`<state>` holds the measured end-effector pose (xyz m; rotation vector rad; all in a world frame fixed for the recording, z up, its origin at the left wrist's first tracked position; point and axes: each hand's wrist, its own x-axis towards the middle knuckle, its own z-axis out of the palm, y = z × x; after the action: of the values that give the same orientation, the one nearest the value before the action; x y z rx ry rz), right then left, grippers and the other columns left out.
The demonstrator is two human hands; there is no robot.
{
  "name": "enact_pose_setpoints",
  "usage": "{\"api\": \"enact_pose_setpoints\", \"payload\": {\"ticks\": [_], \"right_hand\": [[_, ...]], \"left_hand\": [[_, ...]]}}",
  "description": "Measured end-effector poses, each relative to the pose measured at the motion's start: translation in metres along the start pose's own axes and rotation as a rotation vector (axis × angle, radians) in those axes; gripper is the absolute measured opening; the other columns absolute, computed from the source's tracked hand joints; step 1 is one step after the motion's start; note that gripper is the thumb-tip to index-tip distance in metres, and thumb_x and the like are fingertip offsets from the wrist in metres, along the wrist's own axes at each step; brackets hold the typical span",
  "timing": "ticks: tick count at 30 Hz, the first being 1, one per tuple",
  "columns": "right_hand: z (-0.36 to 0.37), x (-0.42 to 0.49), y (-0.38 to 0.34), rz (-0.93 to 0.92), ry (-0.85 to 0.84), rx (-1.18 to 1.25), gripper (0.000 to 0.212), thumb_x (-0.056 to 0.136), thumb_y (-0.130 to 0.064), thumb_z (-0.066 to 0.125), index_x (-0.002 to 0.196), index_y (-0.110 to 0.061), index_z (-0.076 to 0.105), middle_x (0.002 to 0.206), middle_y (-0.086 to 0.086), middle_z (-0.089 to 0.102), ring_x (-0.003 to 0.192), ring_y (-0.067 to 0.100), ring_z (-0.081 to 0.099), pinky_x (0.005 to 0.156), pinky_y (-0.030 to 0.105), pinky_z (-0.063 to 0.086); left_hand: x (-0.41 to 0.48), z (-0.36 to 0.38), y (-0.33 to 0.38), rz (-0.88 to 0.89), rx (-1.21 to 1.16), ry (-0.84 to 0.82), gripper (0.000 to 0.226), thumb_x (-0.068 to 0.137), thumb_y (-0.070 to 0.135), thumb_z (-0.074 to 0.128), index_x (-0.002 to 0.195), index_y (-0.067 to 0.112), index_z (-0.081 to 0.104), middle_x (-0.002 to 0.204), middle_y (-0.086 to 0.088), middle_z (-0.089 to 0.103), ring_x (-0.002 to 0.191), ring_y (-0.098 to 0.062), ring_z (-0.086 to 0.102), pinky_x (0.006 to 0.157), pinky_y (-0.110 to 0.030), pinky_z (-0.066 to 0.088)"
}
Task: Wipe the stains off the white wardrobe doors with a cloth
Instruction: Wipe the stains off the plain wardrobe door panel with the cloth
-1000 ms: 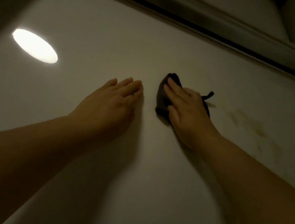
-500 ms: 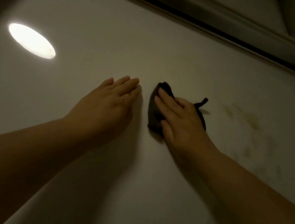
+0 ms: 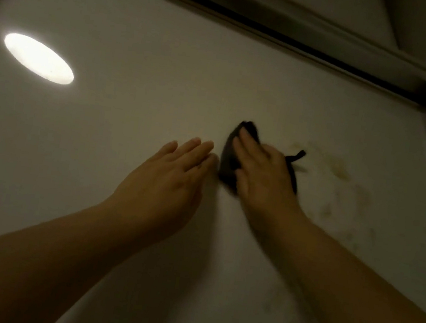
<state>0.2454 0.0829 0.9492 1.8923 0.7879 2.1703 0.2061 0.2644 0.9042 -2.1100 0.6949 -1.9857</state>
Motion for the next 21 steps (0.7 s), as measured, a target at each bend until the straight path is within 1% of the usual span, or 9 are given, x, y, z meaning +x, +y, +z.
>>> {"api": "enact_pose_setpoints", "payload": {"ticks": [3,6,8,10,12,14,15,18,21], "right_hand": [[-0.013,-0.052,-0.001,-0.002,-0.141,0.115,0.054,0.091,-0.029,0.031,0.142,-0.016,0.036,0.151,-0.003,0.026,0.125,0.016,0.024,0.107,0.019,0.006],[-0.019,-0.069,0.036,0.017,-0.168,0.027,0.052,0.090,-0.025,0.033,0.138,-0.009,0.041,0.147,0.007,0.034,0.125,0.021,0.031,0.108,0.019,0.007],[-0.017,-0.059,0.063,0.185,-0.141,-0.031,0.053,0.091,-0.029,0.027,0.140,-0.009,0.037,0.149,0.007,0.030,0.126,0.029,0.035,0.106,0.020,0.010],[-0.017,-0.036,0.065,0.361,-0.137,0.013,0.051,0.096,-0.030,0.027,0.143,-0.011,0.029,0.154,0.002,0.015,0.131,0.031,0.026,0.104,0.021,0.009],[-0.017,-0.017,0.041,0.392,-0.135,0.012,0.044,0.099,-0.012,0.034,0.142,-0.002,0.029,0.154,0.010,0.015,0.129,0.018,0.012,0.107,0.029,0.011],[-0.012,-0.014,0.007,0.264,0.060,-0.035,0.040,0.089,-0.002,0.048,0.127,0.009,0.047,0.140,0.023,0.040,0.115,0.017,0.021,0.101,0.038,0.027],[-0.009,-0.023,-0.004,0.215,0.096,-0.021,0.040,0.086,-0.006,0.048,0.123,0.008,0.053,0.135,0.023,0.047,0.112,0.020,0.026,0.098,0.035,0.029],[-0.010,-0.069,-0.014,0.137,-0.090,0.045,0.051,0.090,-0.024,0.034,0.136,-0.005,0.043,0.147,0.009,0.036,0.118,0.019,0.028,0.103,0.026,0.018],[-0.025,-0.107,0.003,0.093,-0.171,0.054,0.051,0.092,-0.025,0.033,0.141,-0.010,0.035,0.151,0.002,0.027,0.124,0.020,0.028,0.109,0.024,0.015]], "left_hand": [[-0.003,0.003,0.002,0.000,0.002,-0.030,0.055,0.090,0.034,0.017,0.142,0.017,0.017,0.151,-0.001,0.014,0.137,-0.013,0.009,0.109,-0.035,0.003],[-0.009,0.005,0.001,0.058,0.048,-0.048,0.058,0.086,0.030,0.025,0.138,0.008,0.038,0.145,-0.009,0.035,0.133,-0.024,0.032,0.105,-0.047,0.014],[-0.012,0.007,-0.002,0.071,0.054,-0.050,0.057,0.084,0.028,0.028,0.133,0.006,0.046,0.140,-0.011,0.043,0.129,-0.027,0.039,0.102,-0.053,0.018],[-0.013,0.009,-0.002,0.076,0.058,-0.038,0.056,0.085,0.026,0.028,0.133,0.006,0.047,0.140,-0.010,0.043,0.129,-0.027,0.039,0.101,-0.054,0.018],[-0.014,0.011,-0.002,0.079,0.038,-0.025,0.056,0.086,0.026,0.027,0.135,0.005,0.045,0.141,-0.011,0.042,0.130,-0.027,0.037,0.102,-0.052,0.018],[-0.013,0.014,-0.004,0.077,0.036,-0.009,0.056,0.085,0.026,0.027,0.135,0.005,0.044,0.141,-0.011,0.042,0.130,-0.028,0.037,0.103,-0.052,0.017],[-0.013,0.015,-0.003,0.075,0.031,-0.007,0.057,0.085,0.026,0.027,0.135,0.004,0.044,0.141,-0.012,0.041,0.130,-0.028,0.037,0.103,-0.052,0.017],[-0.017,0.018,0.004,0.090,0.025,-0.008,0.056,0.084,0.026,0.028,0.132,0.003,0.046,0.140,-0.014,0.042,0.128,-0.030,0.038,0.102,-0.053,0.016],[-0.024,0.020,0.015,0.119,0.010,-0.018,0.056,0.084,0.025,0.028,0.133,0.003,0.045,0.140,-0.014,0.041,0.129,-0.029,0.037,0.103,-0.052,0.017]]}}
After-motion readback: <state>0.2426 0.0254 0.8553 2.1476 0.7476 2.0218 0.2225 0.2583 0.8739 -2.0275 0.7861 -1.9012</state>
